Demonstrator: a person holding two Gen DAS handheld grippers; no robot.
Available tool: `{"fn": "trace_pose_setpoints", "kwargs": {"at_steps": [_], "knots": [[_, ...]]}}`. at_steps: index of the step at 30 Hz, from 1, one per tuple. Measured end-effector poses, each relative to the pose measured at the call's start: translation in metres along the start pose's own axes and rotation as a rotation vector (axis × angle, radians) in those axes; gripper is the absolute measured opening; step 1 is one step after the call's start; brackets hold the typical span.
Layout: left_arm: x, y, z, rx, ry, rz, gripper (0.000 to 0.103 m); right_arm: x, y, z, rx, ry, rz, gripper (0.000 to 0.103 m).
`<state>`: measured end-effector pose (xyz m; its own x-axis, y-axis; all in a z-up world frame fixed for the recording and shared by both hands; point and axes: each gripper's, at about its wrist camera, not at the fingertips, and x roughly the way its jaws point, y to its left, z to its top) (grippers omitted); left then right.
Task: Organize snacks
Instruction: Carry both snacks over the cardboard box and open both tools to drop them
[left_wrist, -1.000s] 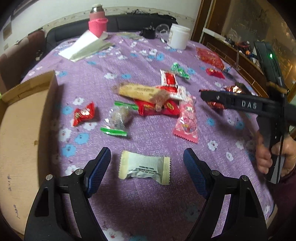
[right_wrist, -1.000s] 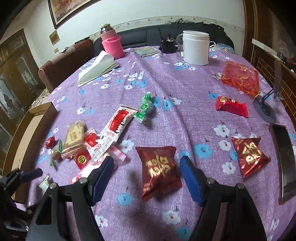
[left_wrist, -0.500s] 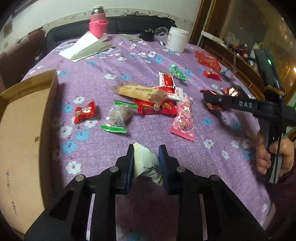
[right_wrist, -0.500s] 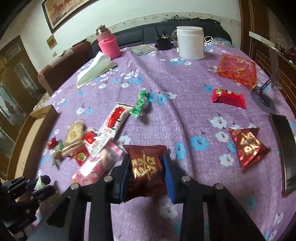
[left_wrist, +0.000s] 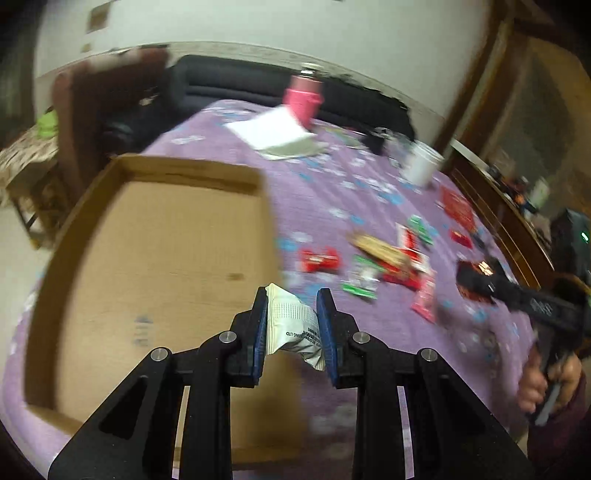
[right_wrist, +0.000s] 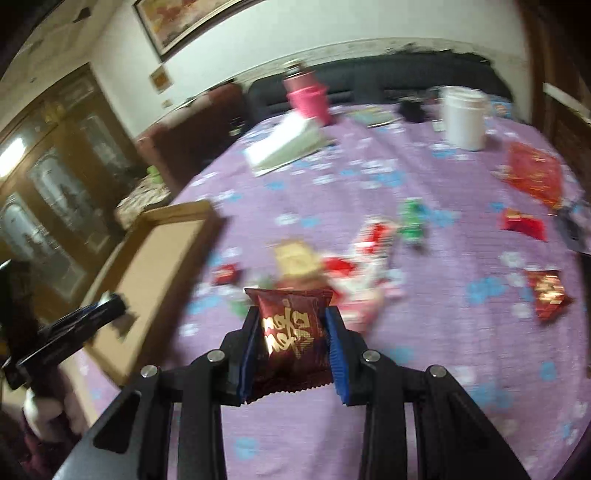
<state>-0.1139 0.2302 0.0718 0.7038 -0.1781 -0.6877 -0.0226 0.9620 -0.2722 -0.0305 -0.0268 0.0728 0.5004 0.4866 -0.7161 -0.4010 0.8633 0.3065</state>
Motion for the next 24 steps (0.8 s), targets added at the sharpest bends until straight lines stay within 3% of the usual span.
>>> {"fn": "trace_pose_setpoints", "kwargs": {"at_steps": [6, 10, 19, 24], "knots": [[0.003, 0.044, 0.007, -0.056, -0.002, 0.061, 0.025, 0.044, 0.075, 0.008, -0.05, 0.081, 0.153, 0.037], [0.015, 0.061, 0.013, -0.074, 0.016, 0.076, 0.025, 0.075, 0.12, 0.011, -0.106, 0.119, 0.183, 0.037], [0.035, 0.094, 0.019, -0.124, 0.05, 0.102, 0.025, 0.132, 0.16, 0.016, -0.145, 0.182, 0.166, 0.037], [0.04, 0.109, 0.02, -0.187, 0.066, 0.075, 0.025, 0.145, 0.168, 0.02, -0.163, 0.154, 0.134, 0.04]]}}
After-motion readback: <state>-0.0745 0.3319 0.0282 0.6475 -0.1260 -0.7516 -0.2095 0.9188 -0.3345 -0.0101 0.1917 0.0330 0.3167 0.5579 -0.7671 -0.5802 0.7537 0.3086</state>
